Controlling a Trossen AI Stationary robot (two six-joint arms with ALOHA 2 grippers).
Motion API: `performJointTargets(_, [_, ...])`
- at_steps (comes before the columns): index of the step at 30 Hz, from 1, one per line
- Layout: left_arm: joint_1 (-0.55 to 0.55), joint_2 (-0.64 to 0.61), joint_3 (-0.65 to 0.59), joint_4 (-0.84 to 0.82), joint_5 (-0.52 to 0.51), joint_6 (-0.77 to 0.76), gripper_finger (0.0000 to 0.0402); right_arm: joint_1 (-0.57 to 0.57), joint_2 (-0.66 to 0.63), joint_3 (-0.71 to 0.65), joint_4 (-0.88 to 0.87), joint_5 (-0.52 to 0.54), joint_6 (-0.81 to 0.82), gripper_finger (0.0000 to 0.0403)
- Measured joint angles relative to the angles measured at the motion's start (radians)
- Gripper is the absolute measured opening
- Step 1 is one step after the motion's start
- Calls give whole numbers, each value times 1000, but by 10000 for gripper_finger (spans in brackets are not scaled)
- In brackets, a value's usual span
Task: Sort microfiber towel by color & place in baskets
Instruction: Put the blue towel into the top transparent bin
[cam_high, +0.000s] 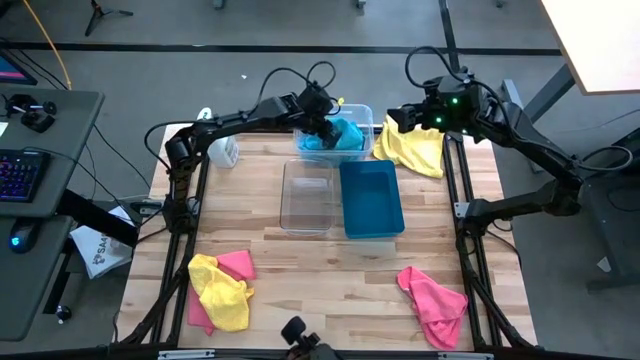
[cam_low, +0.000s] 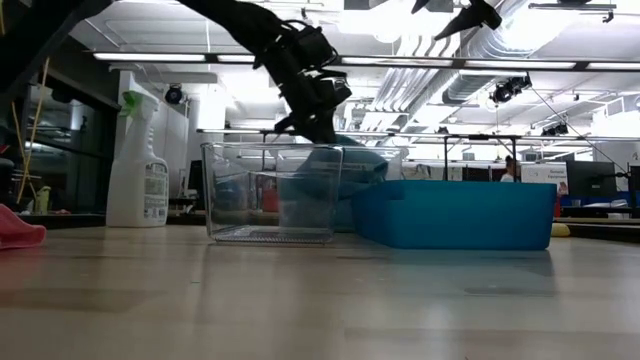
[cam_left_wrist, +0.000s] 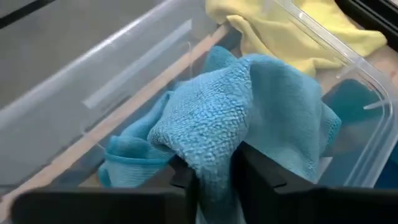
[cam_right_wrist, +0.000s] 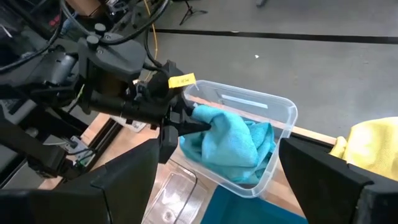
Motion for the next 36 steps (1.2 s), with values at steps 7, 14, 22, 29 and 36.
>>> performJointTargets(7, [-4,-1,63,-56,38,-73,164,2,0,0,8,15,0,327])
performJointTargets(14, [4,-19,130,-151,102,-69,210,2,5,0,61,47,10,327])
performJointTargets(22, [33,-178,139,-213,-22,-13,213,-1,115,0,179,3,-1,327])
performJointTargets(29, [31,-342,55,-266,-157,-12,213,-1,312,0,375,-227,35,327])
performJointTargets(36, [-6,-583,-169,-135,-189,-20,213,-5,499,0,453,-250,97,327])
